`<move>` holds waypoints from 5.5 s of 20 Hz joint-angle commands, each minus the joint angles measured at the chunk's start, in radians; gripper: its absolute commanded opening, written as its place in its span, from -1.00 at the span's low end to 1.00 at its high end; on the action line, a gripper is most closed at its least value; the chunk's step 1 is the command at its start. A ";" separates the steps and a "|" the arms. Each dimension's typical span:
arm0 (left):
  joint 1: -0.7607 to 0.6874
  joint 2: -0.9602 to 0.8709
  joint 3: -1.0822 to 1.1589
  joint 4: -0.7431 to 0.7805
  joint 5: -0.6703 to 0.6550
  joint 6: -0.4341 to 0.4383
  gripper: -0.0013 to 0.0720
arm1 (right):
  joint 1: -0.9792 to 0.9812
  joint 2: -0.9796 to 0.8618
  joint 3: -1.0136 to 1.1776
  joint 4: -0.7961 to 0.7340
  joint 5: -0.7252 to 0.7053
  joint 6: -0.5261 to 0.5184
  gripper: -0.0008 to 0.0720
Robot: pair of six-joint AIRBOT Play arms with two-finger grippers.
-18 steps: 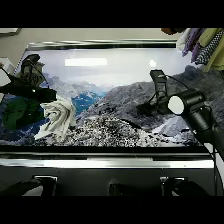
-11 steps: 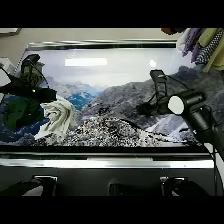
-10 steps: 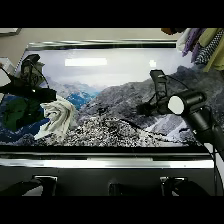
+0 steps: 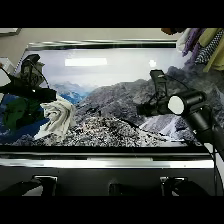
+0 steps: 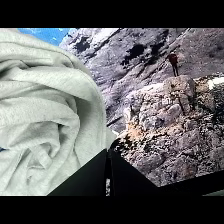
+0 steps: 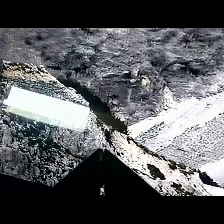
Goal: Fold the clothes and pants, and hang the long-sleeved shirts on hangers.
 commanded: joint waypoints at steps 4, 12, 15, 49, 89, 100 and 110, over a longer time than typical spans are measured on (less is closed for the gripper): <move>0.000 0.001 0.000 0.000 0.000 0.000 -0.91 | 0.001 -0.001 0.001 0.000 -0.013 0.000 -0.88; 0.027 -0.035 -0.072 0.232 -0.027 -0.214 1.00 | 0.001 -0.001 0.001 0.004 0.046 0.000 -0.88; 0.068 -0.044 -0.198 0.224 0.103 -0.215 1.00 | 0.001 -0.001 0.001 0.004 0.069 0.001 -0.88; -0.451 -0.435 0.021 -0.622 0.526 -0.104 0.27 | 0.000 0.277 -0.049 -0.338 0.273 0.323 -0.41; -0.067 -0.295 -0.493 -0.679 0.186 0.326 0.26 | -0.458 -0.314 -0.198 0.764 0.035 -0.615 -0.89; -0.252 -0.338 -0.496 -0.739 0.346 0.333 0.26 | -0.458 -0.304 -0.198 0.785 0.108 -0.593 -0.89; -0.204 -0.246 -0.361 -0.742 0.374 0.333 -0.92 | -0.458 -0.163 -0.134 0.781 0.035 -0.592 -0.90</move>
